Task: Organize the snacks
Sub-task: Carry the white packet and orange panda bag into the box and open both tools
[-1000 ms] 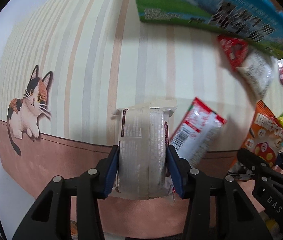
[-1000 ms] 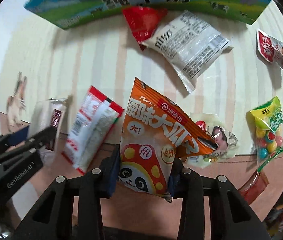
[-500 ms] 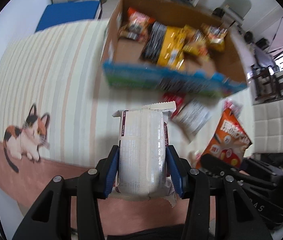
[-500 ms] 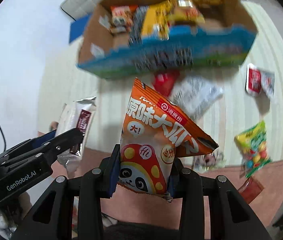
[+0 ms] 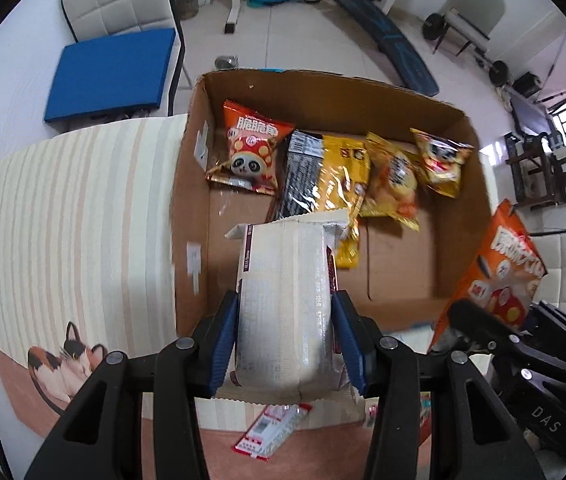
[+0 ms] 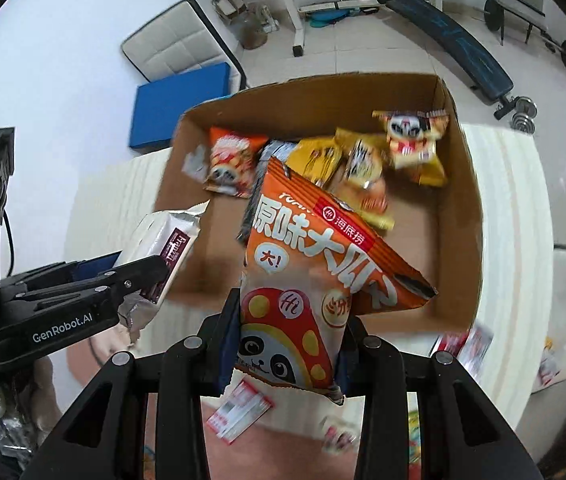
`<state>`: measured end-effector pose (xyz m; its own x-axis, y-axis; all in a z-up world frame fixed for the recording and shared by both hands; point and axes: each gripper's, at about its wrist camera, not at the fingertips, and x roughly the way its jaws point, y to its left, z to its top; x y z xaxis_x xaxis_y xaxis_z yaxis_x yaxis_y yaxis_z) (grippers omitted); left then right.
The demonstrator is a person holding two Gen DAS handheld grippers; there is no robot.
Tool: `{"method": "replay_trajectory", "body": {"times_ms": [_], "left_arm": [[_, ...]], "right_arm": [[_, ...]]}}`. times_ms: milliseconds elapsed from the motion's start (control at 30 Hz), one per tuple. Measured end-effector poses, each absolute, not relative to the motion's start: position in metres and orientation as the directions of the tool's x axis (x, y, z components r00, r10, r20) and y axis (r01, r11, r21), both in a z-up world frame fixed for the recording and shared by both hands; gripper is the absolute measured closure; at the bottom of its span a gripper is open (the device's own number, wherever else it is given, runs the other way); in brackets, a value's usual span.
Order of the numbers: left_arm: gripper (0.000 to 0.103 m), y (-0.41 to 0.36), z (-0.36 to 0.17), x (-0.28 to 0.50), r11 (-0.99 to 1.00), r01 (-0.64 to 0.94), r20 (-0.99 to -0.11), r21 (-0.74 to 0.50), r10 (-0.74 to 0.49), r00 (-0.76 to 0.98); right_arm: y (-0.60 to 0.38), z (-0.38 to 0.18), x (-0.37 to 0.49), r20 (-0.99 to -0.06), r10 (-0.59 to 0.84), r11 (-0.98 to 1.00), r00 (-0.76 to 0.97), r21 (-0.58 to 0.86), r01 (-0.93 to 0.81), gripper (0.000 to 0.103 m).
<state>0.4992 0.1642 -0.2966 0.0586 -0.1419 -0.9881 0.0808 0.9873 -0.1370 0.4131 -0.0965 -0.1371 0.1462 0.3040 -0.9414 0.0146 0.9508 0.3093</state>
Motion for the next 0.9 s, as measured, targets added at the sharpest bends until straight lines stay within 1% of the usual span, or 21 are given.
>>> {"method": "replay_trajectory", "body": {"times_ms": [167,333,533,600,633,667,733,767,800,867,900], "left_arm": [[0.059,0.163,-0.339,0.529,0.989,0.064,-0.991,-0.131,-0.129,-0.04],[0.059,0.166,-0.382,0.537,0.991,0.046,-0.983,-0.129,-0.121,-0.135],[0.059,0.168,-0.399,0.54,0.991,0.047,-0.977,-0.128,-0.118,-0.179],[0.059,0.17,-0.398,0.539,0.991,0.039,-0.976,-0.132,-0.123,-0.178],[0.059,0.171,-0.397,0.539,0.99,0.036,-0.976,-0.134,-0.126,-0.177],[0.059,0.173,-0.395,0.537,0.99,0.029,-0.976,-0.139,-0.132,-0.175],[0.057,0.177,-0.389,0.535,0.989,0.022,-0.976,-0.148,-0.143,-0.164],[0.052,0.179,-0.387,0.534,0.989,0.021,-0.978,-0.147,-0.142,-0.155],[0.05,0.182,-0.382,0.535,0.989,0.018,-0.98,-0.146,-0.142,-0.143],[0.031,0.186,-0.373,0.533,0.988,0.019,-0.981,-0.153,-0.149,-0.121],[0.029,0.186,-0.369,0.531,0.988,0.022,-0.982,-0.154,-0.15,-0.111]], "right_arm": [[-0.106,-0.174,0.445,-0.955,0.283,0.955,0.084,0.289,0.067,0.062],[-0.115,-0.207,0.451,-0.951,0.306,0.941,0.033,0.307,0.143,0.062],[-0.122,-0.243,0.45,-0.932,0.36,0.909,-0.033,0.343,0.237,0.06],[-0.125,-0.25,0.45,-0.918,0.393,0.892,-0.054,0.367,0.264,0.038],[-0.126,-0.251,0.449,-0.916,0.396,0.889,-0.058,0.367,0.273,0.015],[-0.128,-0.25,0.449,-0.92,0.388,0.891,-0.056,0.359,0.278,0.01],[-0.128,-0.244,0.449,-0.926,0.374,0.899,-0.048,0.349,0.264,0.01],[-0.128,-0.242,0.449,-0.929,0.368,0.902,-0.047,0.344,0.26,0.01],[-0.126,-0.237,0.449,-0.933,0.356,0.909,-0.047,0.334,0.25,0.01],[-0.123,-0.229,0.448,-0.944,0.327,0.923,-0.038,0.311,0.226,0.009],[-0.12,-0.223,0.447,-0.954,0.299,0.936,-0.032,0.286,0.206,0.009]]}}
